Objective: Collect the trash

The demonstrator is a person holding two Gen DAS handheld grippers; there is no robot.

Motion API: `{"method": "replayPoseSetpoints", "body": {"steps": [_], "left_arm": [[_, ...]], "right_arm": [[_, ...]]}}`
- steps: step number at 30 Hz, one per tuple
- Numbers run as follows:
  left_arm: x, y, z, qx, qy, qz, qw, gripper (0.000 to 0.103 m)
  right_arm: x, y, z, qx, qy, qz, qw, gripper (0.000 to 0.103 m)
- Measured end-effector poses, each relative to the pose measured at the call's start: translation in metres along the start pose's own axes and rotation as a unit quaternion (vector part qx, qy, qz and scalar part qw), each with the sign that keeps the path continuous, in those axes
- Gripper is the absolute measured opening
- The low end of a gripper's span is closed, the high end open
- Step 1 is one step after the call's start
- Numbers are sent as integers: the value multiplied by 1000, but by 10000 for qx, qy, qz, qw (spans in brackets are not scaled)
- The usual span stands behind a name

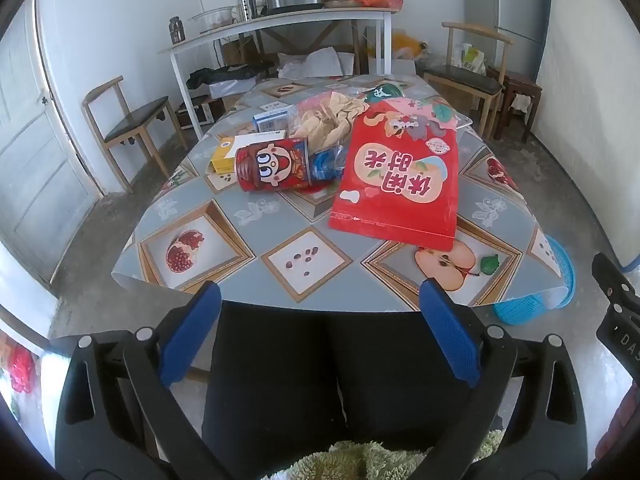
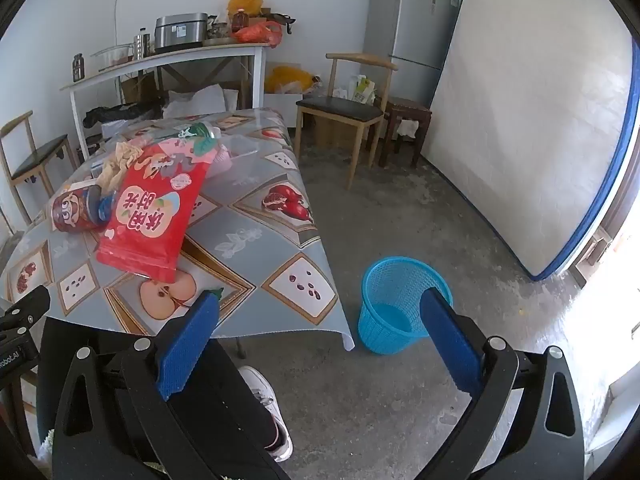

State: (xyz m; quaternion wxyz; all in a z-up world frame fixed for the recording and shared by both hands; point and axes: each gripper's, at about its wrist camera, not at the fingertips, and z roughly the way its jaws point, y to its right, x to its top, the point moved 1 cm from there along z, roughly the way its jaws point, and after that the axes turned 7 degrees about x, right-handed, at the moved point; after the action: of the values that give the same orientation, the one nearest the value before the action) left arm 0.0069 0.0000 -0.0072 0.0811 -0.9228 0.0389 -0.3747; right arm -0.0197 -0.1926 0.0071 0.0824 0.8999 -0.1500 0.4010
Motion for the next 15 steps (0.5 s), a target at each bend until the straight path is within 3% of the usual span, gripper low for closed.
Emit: {"method": "replayPoseSetpoints", "body": {"steps": [15], "left_arm": [[0,0,0,-19,-12,-10,10000,95]], "right_arm": [[2,-4,-3,-15,44,-28,10000,98]]}}
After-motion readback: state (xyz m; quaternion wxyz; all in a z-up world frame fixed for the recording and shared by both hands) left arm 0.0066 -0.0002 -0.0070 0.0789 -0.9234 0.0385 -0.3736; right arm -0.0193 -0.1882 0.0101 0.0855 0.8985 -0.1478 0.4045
